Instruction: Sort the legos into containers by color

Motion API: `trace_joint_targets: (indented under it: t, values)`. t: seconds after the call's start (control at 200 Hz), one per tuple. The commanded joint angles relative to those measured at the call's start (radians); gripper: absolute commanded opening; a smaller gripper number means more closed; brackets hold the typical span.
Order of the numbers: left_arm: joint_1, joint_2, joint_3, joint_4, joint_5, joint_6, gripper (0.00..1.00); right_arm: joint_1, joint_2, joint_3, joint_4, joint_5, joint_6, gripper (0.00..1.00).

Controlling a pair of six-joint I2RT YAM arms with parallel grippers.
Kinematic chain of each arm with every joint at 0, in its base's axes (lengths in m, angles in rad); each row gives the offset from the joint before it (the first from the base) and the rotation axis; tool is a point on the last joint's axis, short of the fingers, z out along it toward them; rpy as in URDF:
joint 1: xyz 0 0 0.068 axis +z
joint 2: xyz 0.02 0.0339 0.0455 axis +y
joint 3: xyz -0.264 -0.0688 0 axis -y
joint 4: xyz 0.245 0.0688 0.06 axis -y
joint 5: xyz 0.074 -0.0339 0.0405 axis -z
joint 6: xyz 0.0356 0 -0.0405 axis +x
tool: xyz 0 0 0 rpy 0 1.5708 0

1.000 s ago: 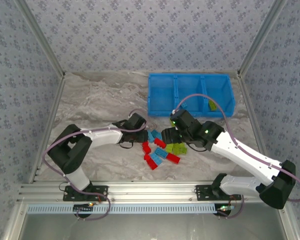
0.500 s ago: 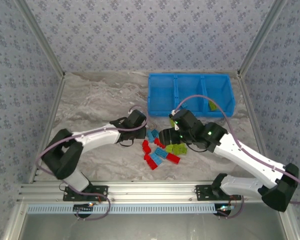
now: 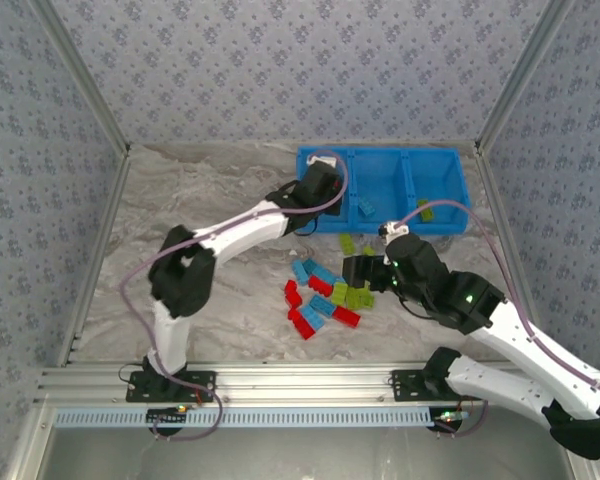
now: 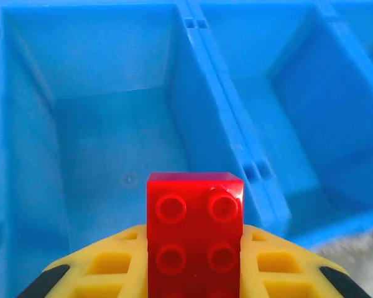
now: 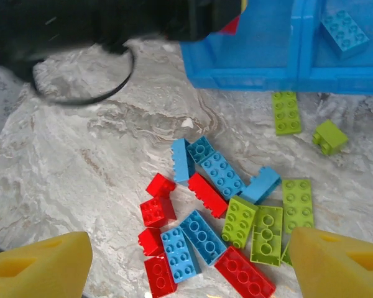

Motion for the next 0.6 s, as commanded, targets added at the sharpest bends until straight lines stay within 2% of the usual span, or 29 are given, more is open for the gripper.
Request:
trace_joint_targets:
  t: [0.0,0.16,0.285,0.48,0.595]
  values:
    - [0.022,0.093,0.119,-0.063,-0.04,0.036,0.22,0.009,-0.027,-0.007,-0.058,0.039,0.047,0.85]
    - [0.023,0.128,0.172,-0.057,0.019,0.076,0.41,0.01,-0.043,-0.013,-0.082,0.064,0.058,0.85]
    - [0.021,0.057,0.114,-0.044,0.023,0.064,0.47,0.008,-0.041,-0.031,-0.089,0.106,0.082,0.86]
    - [-0.003,-0.236,-0.163,0.073,0.089,0.052,0.49,-0.018,-0.037,-0.087,-0.077,0.158,0.117,0.86]
    - [-0.056,-0.467,-0.372,0.135,0.112,0.104,0.5,-0.099,-0.008,-0.129,-0.026,0.086,0.094,0.86]
